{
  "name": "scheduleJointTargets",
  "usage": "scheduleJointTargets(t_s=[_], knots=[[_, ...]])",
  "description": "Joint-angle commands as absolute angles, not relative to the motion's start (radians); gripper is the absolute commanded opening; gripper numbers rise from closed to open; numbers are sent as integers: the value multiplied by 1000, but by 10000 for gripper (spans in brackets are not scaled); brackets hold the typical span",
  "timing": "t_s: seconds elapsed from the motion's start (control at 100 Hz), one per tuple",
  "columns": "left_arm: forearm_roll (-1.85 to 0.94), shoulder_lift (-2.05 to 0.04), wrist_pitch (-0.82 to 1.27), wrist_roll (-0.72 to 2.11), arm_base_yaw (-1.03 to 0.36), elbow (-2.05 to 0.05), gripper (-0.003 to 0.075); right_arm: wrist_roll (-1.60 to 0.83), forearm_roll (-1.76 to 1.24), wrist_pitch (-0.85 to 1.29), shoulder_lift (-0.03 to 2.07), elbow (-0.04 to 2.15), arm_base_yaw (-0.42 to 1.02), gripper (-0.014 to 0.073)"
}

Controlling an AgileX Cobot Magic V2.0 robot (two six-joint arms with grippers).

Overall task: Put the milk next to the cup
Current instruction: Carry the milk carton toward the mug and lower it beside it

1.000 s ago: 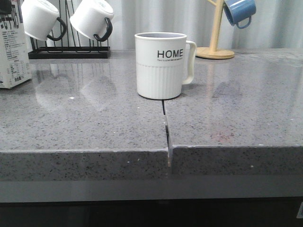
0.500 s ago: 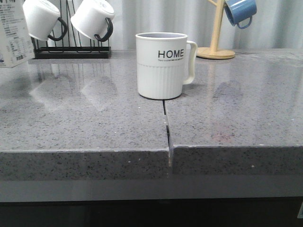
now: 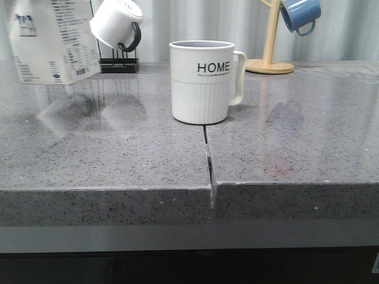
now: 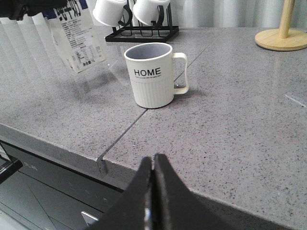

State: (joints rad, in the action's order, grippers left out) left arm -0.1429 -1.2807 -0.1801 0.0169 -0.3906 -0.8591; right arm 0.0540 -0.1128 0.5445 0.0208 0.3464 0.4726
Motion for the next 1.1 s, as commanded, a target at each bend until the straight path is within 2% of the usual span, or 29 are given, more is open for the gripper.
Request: scheduleJointTargets(t_s=[0.0, 0.49, 0.76, 0.81, 0.86, 0.98, 1.03, 1.09], knots=[[-152, -1284, -282, 17, -435, -895, 147, 50, -112, 472, 31, 368, 474, -68], [-197, -1454, -499, 17, -567, -897, 147, 50, -112, 472, 31, 368, 474, -68], [-197, -1489, -516, 17, -589, -905, 156, 50, -112, 472, 31, 368, 474, -68], [-195, -1489, -514, 17, -589, -905, 197, 50, -112, 472, 31, 368, 474, -68], [-186, -1489, -514, 17, -589, -905, 280, 50, -112, 472, 31, 368, 474, -68], [-186, -1489, -514, 17, -589, -905, 617, 50, -112, 472, 31, 368, 474, -68], [-188, -1489, -512, 17, -589, -905, 713, 50, -112, 472, 31, 368, 474, -68], [-189, -1487, -506, 17, -589, -905, 695, 50, -112, 472, 31, 368, 474, -68]])
